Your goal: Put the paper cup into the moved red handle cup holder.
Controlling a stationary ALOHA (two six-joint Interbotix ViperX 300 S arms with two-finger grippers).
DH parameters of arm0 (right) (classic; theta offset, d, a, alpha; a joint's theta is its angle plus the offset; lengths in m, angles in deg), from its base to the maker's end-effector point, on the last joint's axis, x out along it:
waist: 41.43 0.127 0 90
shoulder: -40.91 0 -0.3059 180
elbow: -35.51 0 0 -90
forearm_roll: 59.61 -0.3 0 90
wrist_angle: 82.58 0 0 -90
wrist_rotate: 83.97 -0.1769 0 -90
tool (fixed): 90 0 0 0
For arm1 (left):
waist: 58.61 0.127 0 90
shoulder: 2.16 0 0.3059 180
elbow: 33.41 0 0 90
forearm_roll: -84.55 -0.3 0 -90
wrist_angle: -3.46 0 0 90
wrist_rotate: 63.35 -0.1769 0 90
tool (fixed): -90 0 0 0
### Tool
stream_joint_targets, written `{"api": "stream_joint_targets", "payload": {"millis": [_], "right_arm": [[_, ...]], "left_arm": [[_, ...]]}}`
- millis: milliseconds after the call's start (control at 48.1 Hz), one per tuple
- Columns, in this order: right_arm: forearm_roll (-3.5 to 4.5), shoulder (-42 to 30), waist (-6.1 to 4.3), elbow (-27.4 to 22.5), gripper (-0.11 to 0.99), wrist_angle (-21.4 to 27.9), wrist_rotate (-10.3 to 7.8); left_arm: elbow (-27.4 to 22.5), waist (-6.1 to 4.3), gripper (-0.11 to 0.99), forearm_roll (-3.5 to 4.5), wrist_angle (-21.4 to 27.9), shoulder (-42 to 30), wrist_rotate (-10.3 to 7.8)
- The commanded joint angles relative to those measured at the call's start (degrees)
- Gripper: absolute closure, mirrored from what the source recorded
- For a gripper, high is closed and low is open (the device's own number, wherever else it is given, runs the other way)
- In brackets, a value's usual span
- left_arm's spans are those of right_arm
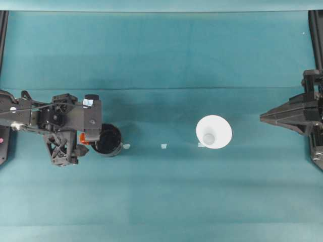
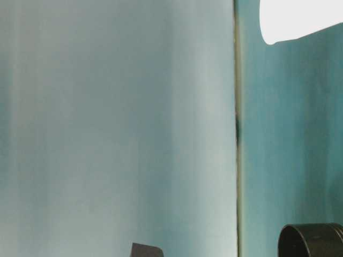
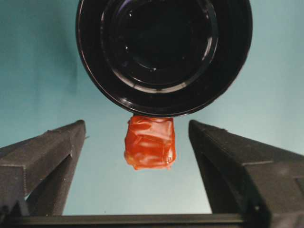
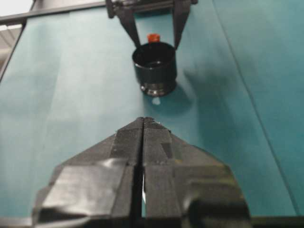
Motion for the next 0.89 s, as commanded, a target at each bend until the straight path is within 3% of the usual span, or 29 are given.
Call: {"api": "stream_joint_targets", "payload": {"millis": [0,187,520,707,874], "right_arm": [[-0.09,-0.35,-0.09,-0.88,0.98,-0.26,-0.44],[-0.09,-0.35,-0.09,-0.79,0.98,-0.26,-0.44],[-0.09,-0.35,-0.09,-0.79,0.98,-0.26,-0.44],[-0.09,-0.35,-0.18,-0.79,0.98,-0.26,-0.44],[-0.09,-0.35,-0.18,-0.79,0.98,-0.09,-0.35]], "left_arm": [[-0.79,-0.26,0.08,-0.09,-0.26,0.18,-0.26],[-0.79,-1.67,0.61,-0.09,-1.23,0.18,-1.58],[-2.64,-1.67,0.61,0.0,0.35,1.32,-2.2],[-10.9,-0.97,0.61,-0.09,10.9,7.56,-2.29],[-16.44,-1.05,0.61,-0.09,18.9,10.02,-2.29]]}}
